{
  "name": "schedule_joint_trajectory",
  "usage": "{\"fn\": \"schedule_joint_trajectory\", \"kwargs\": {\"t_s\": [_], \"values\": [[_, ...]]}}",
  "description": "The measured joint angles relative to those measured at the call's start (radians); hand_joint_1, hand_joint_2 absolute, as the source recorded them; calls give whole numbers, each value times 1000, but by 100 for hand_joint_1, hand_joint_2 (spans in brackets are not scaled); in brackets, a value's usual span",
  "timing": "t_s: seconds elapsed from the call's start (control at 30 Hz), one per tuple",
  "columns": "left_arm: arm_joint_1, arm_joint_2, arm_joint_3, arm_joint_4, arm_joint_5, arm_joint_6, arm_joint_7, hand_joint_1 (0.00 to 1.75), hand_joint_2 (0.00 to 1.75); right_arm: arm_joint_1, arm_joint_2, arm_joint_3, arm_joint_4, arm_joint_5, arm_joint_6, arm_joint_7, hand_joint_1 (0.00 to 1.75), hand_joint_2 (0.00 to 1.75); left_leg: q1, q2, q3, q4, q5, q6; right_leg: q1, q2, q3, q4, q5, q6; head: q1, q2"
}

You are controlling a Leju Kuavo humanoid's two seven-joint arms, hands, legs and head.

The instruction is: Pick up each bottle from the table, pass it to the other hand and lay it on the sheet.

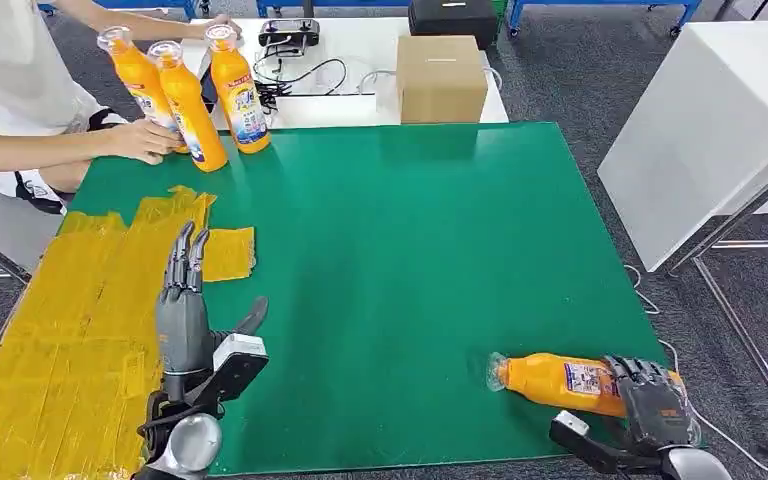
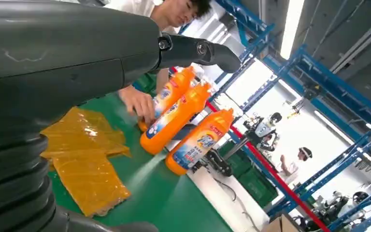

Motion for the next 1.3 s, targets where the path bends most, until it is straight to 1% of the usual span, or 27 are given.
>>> {"fn": "schedule_joint_trajectory", "kwargs": {"t_s": [0.1,0.17,0.23,0.3,0.37,0.4,0.47,0.57,0.63,0.7,0.83,1.0,1.2,1.3], "values": [[0,0,0,2,4,0,3,0,175,-15,-3,17,4,9,4,3,175,175,0,1,0,0,0,0,0,0,0,0,0,0,0,0],[0,0,0,4,12,0,5,0,175,-34,-2,33,12,16,-30,-2,175,175,0,1,1,0,0,0,0,1,0,0,1,0,0,0],[0,2,-3,4,15,0,9,0,175,-52,11,47,19,0,-98,-43,175,175,0,1,1,0,0,0,0,1,1,0,1,0,1,0],[0,3,-7,4,34,-6,9,0,175,-74,50,55,21,-19,-208,-102,175,175,0,1,0,0,1,0,0,1,0,0,1,0,0,0],[0,4,-15,2,126,-74,-5,0,175,-112,116,55,19,-84,-345,-160,175,175,0,1,1,0,1,0,1,1,0,1,1,0,0,0],[0,5,-23,-4,225,-148,-11,0,175,-132,154,51,14,-154,-393,-190,175,175,2,1,1,0,1,-1,1,1,0,1,1,0,0,0],[0,8,-39,-14,440,-312,-8,0,175,-172,218,42,5,-292,-434,-248,175,175,2,0,0,0,1,-1,1,1,0,1,0,0,0,0],[-9,28,-53,-16,626,-491,21,0,175,-216,292,25,0,-478,-432,-336,175,175,2,0,-1,0,1,-1,1,1,-1,1,0,0,0,0],[-23,43,-60,-15,693,-556,35,0,175,-245,334,16,0,-591,-410,-388,175,175,2,0,-1,0,1,-1,2,1,-1,1,0,0,0,0],[-44,54,-65,-7,722,-591,49,0,175,-273,370,11,0,-671,-392,-420,175,175,2,0,-1,0,1,-1,1,1,-1,1,0,0,0,0],[-65,68,-74,6,738,-610,58,0,175,-302,414,9,0,-710,-375,-441,175,175,1,-1,-1,0,1,-1,1,0,-1,1,0,0,0,0],[-106,77,-99,27,784,-653,71,0,175,-350,466,24,16,-787,-321,-470,175,175,1,-1,-2,0,1,-1,1,1,-1,1,0,0,1,0],[-155,79,-141,44,823,-663,72,0,175,-430,526,112,120,-842,-251,-476,175,175,2,-1,-2,0,2,-2,1,1,-1,1,0,0,0,0],[-166,80,-158,49,842,-668,71,0,175,-462,550,160,179,-876,-195,-478,175,175,2,-1,-2,0,2,-2,1,1,-2,2,0,0,0,0]]}}
